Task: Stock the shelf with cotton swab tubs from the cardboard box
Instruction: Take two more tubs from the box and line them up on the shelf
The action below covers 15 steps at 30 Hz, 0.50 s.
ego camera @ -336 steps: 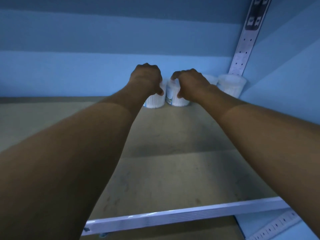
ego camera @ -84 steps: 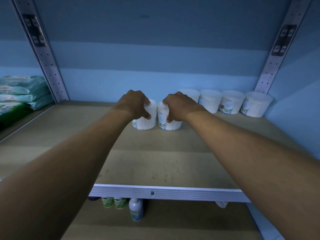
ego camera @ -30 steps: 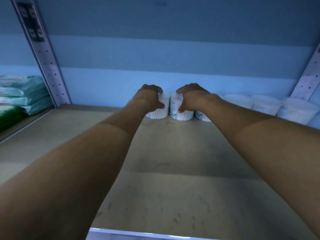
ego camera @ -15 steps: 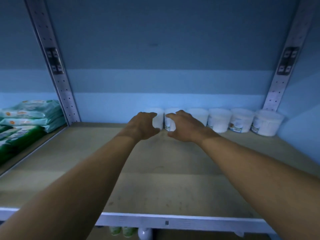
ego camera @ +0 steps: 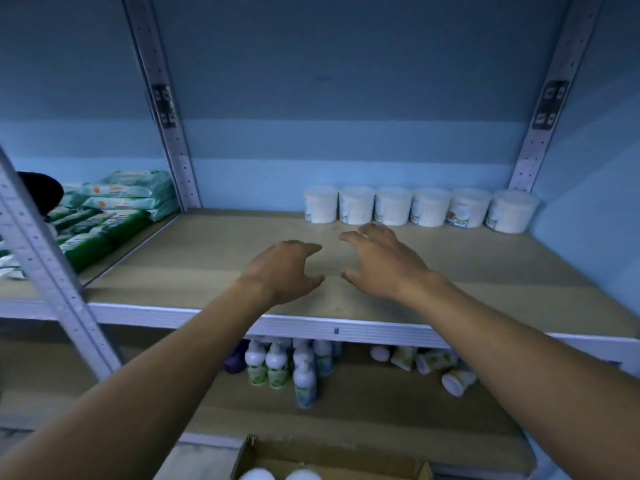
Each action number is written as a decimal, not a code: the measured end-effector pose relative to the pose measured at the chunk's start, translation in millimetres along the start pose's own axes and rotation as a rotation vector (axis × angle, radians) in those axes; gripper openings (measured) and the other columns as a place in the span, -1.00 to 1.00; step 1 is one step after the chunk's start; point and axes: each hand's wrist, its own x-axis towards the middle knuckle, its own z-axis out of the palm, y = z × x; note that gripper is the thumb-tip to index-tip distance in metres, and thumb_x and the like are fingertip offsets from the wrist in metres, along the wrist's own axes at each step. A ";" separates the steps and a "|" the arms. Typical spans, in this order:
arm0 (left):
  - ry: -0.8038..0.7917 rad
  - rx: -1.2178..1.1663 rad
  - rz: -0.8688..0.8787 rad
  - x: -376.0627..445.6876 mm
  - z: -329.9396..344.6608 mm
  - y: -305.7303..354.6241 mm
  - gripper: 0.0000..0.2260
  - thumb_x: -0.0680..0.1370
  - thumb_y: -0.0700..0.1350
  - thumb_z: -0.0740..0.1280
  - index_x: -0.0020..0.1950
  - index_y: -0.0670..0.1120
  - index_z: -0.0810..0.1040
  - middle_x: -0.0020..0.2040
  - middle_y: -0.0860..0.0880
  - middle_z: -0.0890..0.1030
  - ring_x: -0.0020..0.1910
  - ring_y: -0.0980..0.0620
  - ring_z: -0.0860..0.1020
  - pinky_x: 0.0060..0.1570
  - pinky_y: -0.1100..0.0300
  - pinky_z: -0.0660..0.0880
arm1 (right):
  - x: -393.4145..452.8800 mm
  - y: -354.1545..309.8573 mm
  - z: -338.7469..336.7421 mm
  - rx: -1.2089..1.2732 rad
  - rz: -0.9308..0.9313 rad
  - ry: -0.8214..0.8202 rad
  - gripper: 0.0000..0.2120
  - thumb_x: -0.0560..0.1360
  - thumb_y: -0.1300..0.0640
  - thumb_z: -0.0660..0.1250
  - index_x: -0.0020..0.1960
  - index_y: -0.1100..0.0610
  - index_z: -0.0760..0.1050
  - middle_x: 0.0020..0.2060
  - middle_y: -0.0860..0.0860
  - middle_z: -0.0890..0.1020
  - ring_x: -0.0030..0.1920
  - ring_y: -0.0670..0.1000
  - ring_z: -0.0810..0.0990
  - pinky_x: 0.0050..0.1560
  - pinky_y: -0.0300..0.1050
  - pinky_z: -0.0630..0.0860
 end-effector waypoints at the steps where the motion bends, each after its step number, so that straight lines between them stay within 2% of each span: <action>1: 0.016 -0.009 0.001 -11.7 3.6 1.8 -0.42 0.53 0.18 0.32 0.53 0.09 0.33 0.46 0.02 0.43 0.41 -0.02 0.42 0.33 0.13 0.37 | -12.3 -3.8 4.2 -0.011 -0.011 0.016 -0.34 0.52 -0.14 0.35 0.55 -0.08 0.21 0.52 0.06 0.24 0.55 0.13 0.08 0.46 0.08 0.27; 4: 0.059 -0.072 0.000 -46.2 17.6 5.4 -0.47 0.51 0.16 0.33 0.47 0.07 0.41 0.43 0.04 0.47 0.37 -0.02 0.46 0.28 0.14 0.40 | -46.1 -11.8 19.7 -0.026 -0.024 0.029 -0.37 0.55 -0.13 0.32 0.55 -0.04 0.22 0.53 0.10 0.23 0.57 0.18 0.04 0.47 0.09 0.23; 6: 0.076 -0.134 0.007 -67.7 29.7 8.2 -0.48 0.52 0.12 0.35 0.47 0.04 0.43 0.44 0.02 0.46 0.39 -0.02 0.44 0.32 0.15 0.36 | -65.8 -15.1 29.8 -0.017 -0.021 0.031 -0.39 0.57 -0.10 0.30 0.55 -0.02 0.21 0.54 0.11 0.21 0.58 0.20 0.01 0.48 0.08 0.20; 11: 0.122 -0.208 0.029 -118.3 61.5 17.4 -0.44 0.57 0.07 0.35 0.55 0.01 0.31 0.56 -0.02 0.29 0.54 -0.06 0.22 0.48 0.02 0.25 | -111.2 -20.9 56.9 0.035 -0.031 0.046 -0.39 0.61 -0.05 0.27 0.59 0.02 0.14 0.58 0.11 0.10 0.59 0.19 -0.06 0.52 0.07 0.09; 15: 0.118 -0.173 0.033 -146.0 84.2 24.0 -0.39 0.58 0.08 0.32 0.59 0.06 0.19 0.61 0.04 0.13 0.58 -0.06 0.12 0.41 -0.06 0.36 | -144.4 -21.7 81.0 -0.011 -0.025 0.022 -0.34 0.63 -0.06 0.25 0.62 0.01 0.04 0.62 0.09 -0.04 0.60 0.19 -0.13 0.51 0.15 0.15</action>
